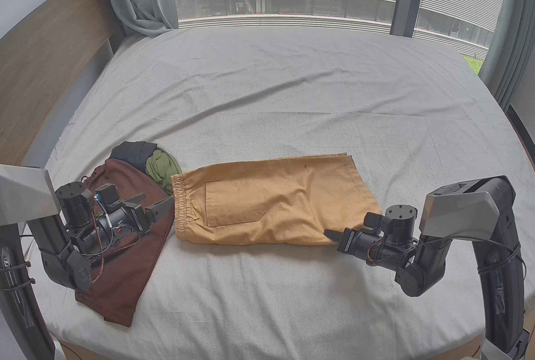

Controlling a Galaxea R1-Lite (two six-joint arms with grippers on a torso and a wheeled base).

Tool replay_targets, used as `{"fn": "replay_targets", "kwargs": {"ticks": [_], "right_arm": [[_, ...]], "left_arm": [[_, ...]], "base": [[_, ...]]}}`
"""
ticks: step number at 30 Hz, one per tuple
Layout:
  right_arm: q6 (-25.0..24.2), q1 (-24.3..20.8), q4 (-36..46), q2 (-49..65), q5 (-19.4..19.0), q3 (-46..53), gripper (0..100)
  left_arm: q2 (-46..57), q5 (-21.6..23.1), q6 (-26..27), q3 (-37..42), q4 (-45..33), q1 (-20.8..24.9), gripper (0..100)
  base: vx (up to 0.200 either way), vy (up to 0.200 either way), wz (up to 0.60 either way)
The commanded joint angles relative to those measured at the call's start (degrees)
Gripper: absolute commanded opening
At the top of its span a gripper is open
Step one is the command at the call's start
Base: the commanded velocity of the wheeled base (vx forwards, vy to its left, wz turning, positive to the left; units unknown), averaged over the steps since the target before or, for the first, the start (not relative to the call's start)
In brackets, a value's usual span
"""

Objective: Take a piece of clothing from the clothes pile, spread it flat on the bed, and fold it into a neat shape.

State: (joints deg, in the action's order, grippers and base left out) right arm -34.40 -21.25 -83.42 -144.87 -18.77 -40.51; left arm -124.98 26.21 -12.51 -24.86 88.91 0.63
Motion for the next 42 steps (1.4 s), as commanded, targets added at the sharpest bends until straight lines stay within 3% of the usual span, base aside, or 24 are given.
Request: {"fn": "replay_targets", "kwargs": {"ticks": [1,4,13,21,29,30,42], "right_arm": [[1.5,0.2,-0.5,2.6,0.0,6.0,0],[3.1,0.2,-0.7,4.2,0.0,10.0,0],[8.1,0.3,-2.0,7.0,0.0,20.8,0],[10.7,0.7,-4.8,6.9,0.1,26.4,0],[10.5,0.8,-4.9,6.5,0.1,26.7,0],[10.5,0.7,-4.9,6.5,0.1,26.7,100],[11.7,-2.4,-4.8,9.9,0.0,35.4,100]], "left_arm": [[0.9,0.0,-1.0,-0.3,0.0,0.0,100],[1.2,0.0,-3.3,-0.5,0.0,0.2,100],[1.2,0.5,-3.3,-0.8,0.0,0.9,100],[1.2,3.8,-3.6,-0.9,0.0,0.9,100],[-0.2,12.0,-3.6,-0.7,0.0,0.8,100],[-0.4,12.5,-3.6,-0.6,0.0,0.8,100],[-2.1,17.5,-3.4,0.6,0.0,1.5,100]], "base": [[0.000,0.000,0.00],[0.000,0.000,0.00],[0.000,0.000,0.00],[0.000,0.000,0.00],[0.000,0.000,0.00],[0.000,0.000,0.00],[0.000,0.000,0.00]]}}
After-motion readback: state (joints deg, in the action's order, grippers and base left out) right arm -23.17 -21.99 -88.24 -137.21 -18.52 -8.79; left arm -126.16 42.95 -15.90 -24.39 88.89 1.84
